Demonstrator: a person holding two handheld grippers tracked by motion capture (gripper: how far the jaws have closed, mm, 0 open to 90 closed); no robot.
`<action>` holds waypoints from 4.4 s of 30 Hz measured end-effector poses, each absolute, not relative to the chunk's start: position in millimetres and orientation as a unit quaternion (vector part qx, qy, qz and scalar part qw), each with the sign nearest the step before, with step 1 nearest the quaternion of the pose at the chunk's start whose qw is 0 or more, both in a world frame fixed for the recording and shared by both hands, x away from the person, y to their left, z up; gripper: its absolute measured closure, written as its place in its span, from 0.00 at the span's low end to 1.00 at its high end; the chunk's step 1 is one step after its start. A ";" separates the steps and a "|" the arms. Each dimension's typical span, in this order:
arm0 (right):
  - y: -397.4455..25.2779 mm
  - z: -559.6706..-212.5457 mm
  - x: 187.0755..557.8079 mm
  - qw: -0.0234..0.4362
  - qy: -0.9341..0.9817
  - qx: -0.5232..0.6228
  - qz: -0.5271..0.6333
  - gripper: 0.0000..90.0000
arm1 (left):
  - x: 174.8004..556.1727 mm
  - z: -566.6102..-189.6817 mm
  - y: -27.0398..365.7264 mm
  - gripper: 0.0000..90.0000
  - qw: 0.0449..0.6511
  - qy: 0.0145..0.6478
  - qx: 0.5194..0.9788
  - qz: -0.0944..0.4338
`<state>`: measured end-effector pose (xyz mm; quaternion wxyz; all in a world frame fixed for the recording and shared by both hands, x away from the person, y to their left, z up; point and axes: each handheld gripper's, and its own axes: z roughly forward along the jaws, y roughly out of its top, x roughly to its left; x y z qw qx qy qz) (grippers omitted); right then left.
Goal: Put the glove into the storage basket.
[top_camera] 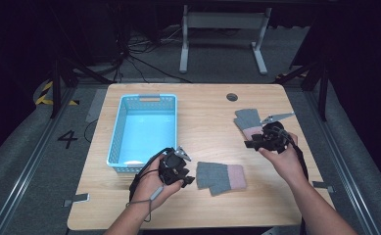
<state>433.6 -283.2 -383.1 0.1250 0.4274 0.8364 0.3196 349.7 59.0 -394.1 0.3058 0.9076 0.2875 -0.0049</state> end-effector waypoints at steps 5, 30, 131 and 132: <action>-291.8 -386.0 454.7 0.140 0.820 0.449 0.325 0.55 | 349.4 -394.7 59.9 0.70 0.306 0.289 0.907 -0.001; -300.8 -402.0 546.1 0.136 0.797 0.536 0.242 0.54 | 351.7 -398.8 59.9 0.66 0.299 0.290 0.909 -0.002; -273.7 -321.9 408.1 0.077 0.878 0.330 0.338 0.87 | 349.0 -391.3 58.1 0.67 0.309 0.283 0.908 -0.010; -272.9 -323.0 403.7 0.076 0.879 0.326 0.339 0.87 | 348.8 -391.1 57.8 0.67 0.311 0.282 0.908 -0.011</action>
